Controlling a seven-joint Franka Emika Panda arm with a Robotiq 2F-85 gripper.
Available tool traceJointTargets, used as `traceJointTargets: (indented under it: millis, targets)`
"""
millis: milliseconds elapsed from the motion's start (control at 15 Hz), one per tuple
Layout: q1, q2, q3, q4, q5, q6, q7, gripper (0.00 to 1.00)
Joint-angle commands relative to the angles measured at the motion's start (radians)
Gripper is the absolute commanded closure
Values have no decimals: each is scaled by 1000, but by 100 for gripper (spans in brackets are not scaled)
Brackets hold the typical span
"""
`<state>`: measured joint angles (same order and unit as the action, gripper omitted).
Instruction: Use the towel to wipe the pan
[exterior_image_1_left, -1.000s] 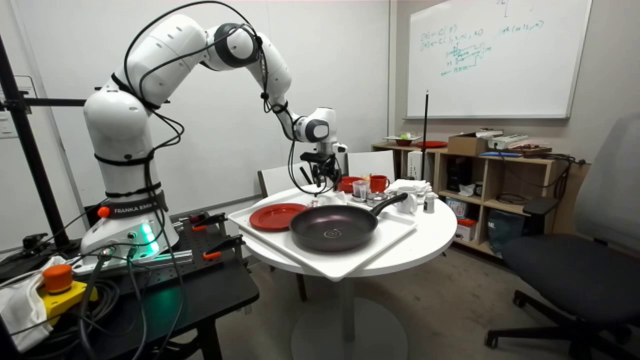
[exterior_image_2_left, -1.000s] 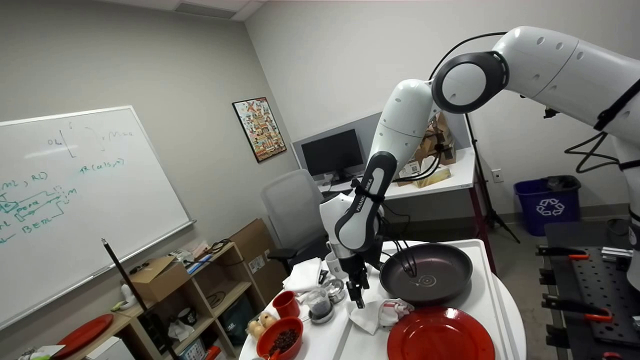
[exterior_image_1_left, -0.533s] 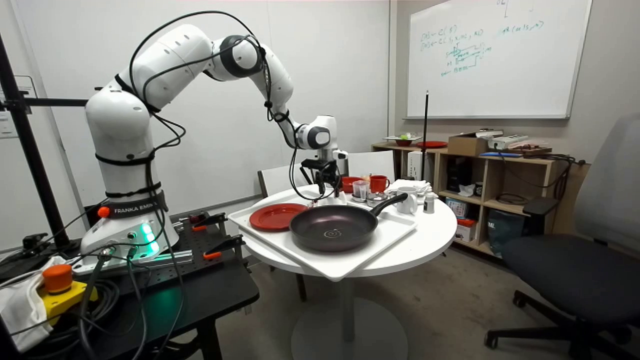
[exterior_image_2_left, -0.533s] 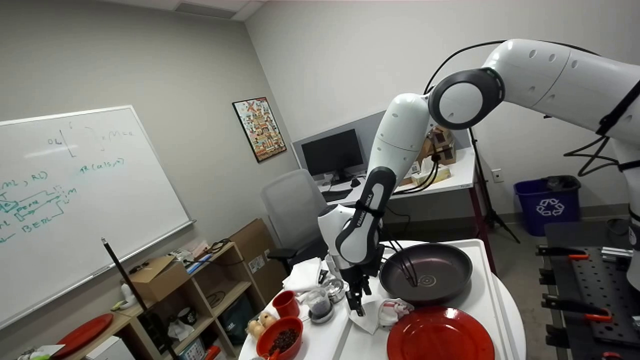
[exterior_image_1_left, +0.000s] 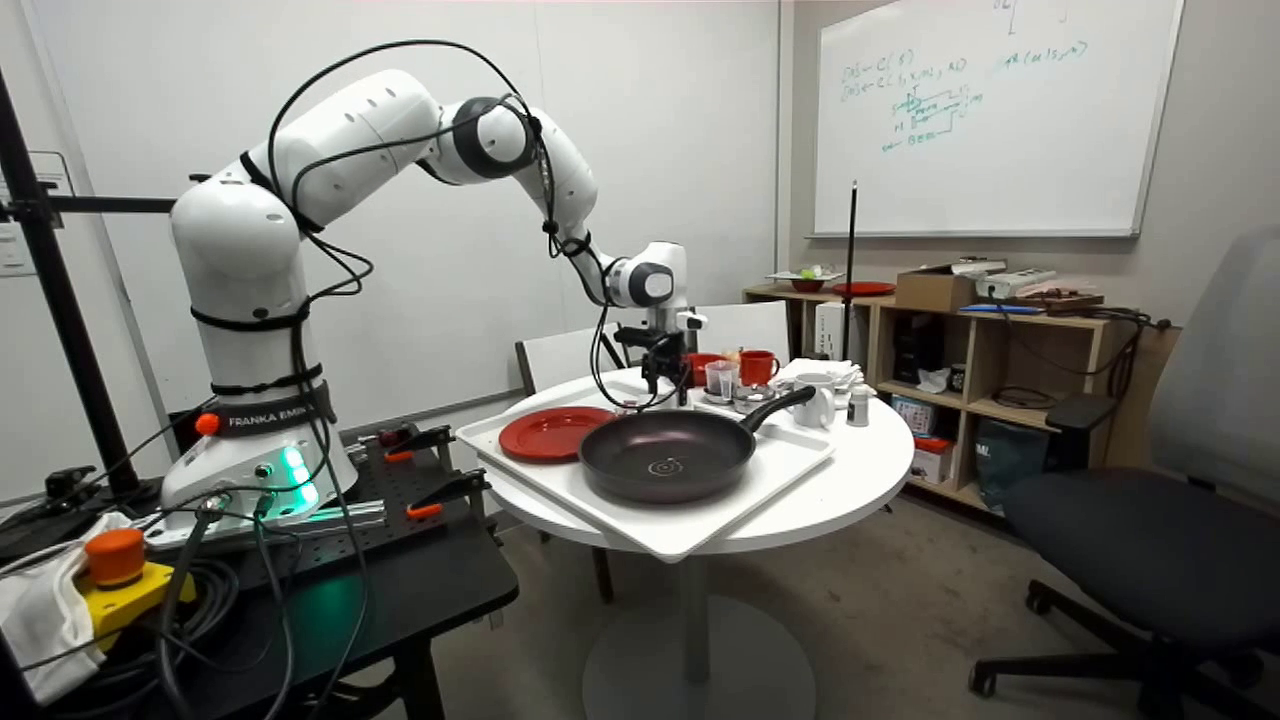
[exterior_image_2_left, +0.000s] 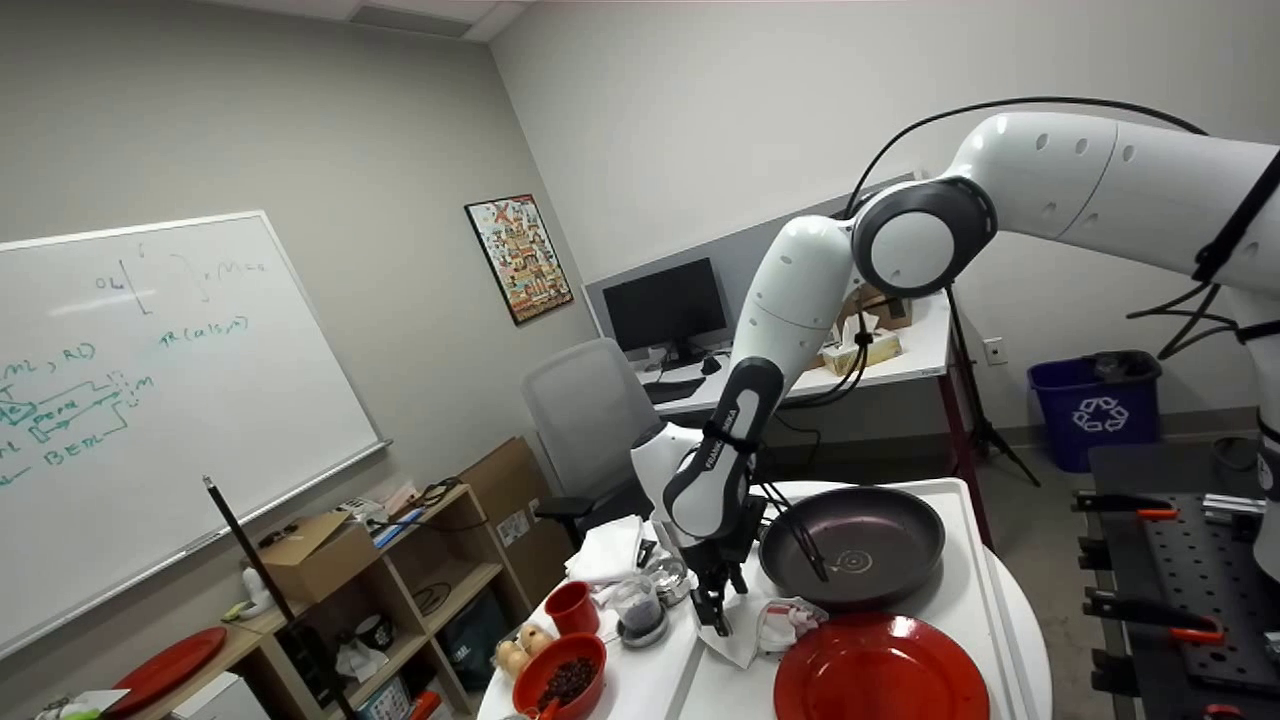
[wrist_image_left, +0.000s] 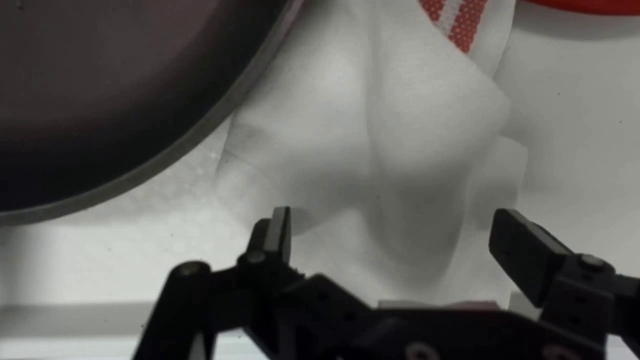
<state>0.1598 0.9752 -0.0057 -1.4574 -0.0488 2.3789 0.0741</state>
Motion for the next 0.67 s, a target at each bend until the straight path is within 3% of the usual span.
traceJointTargets:
  millis: [0,333,400,467,600]
  targets:
    - [-2,55,14,89,3,-63,8,0]
    - [2,88,21,129,2,-96,8,0]
    - [1,92,23,134,2,-98,5,25]
    - [1,96,24,140,1,-102,4,26]
    - [1,102,26,148,1,-104,2,40]
